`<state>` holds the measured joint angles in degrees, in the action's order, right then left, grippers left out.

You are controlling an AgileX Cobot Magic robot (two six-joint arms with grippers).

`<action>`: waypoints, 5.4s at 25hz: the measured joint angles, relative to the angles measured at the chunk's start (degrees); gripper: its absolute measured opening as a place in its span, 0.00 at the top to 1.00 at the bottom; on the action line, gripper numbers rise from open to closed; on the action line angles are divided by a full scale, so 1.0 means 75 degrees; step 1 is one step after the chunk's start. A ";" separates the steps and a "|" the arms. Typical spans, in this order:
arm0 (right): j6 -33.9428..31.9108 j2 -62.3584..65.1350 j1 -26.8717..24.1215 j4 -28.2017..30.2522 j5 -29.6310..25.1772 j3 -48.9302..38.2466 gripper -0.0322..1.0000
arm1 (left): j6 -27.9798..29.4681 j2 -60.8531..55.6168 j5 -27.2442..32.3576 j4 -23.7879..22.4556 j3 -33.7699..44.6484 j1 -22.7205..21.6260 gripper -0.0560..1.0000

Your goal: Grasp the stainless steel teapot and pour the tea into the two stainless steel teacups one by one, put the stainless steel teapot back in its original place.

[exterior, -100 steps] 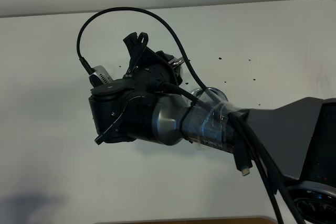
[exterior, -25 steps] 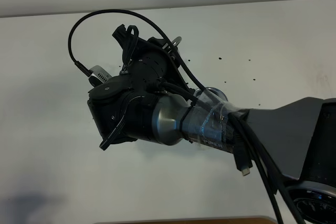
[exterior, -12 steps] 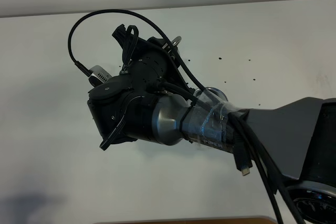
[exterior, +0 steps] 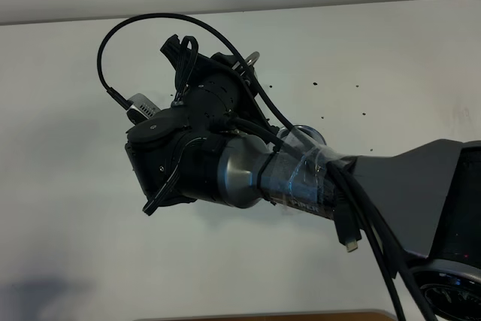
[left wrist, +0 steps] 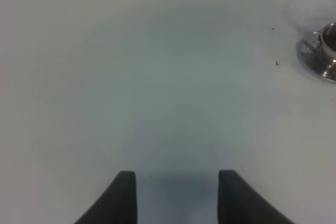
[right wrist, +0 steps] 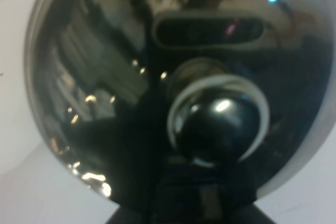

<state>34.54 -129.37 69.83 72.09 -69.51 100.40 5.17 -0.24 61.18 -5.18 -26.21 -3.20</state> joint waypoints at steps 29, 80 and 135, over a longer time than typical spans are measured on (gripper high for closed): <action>-0.3639 0.1031 -0.0192 -0.4172 -0.0008 0.0006 0.78 | 0.0007 0.0000 0.0000 0.0000 0.0000 0.0000 0.55; -0.6496 0.2838 -0.2761 -0.7162 0.3114 -0.3515 0.78 | -0.0005 0.0000 0.0000 0.0000 0.0000 0.0000 0.55; -0.6479 0.3709 -0.3028 -0.7910 0.0424 -0.3608 0.44 | -0.0005 0.0000 0.0000 0.0000 0.0000 0.0000 0.55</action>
<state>-14.05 -101.56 47.12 12.77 -66.33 73.35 5.14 -0.24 61.18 -5.18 -26.21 -3.20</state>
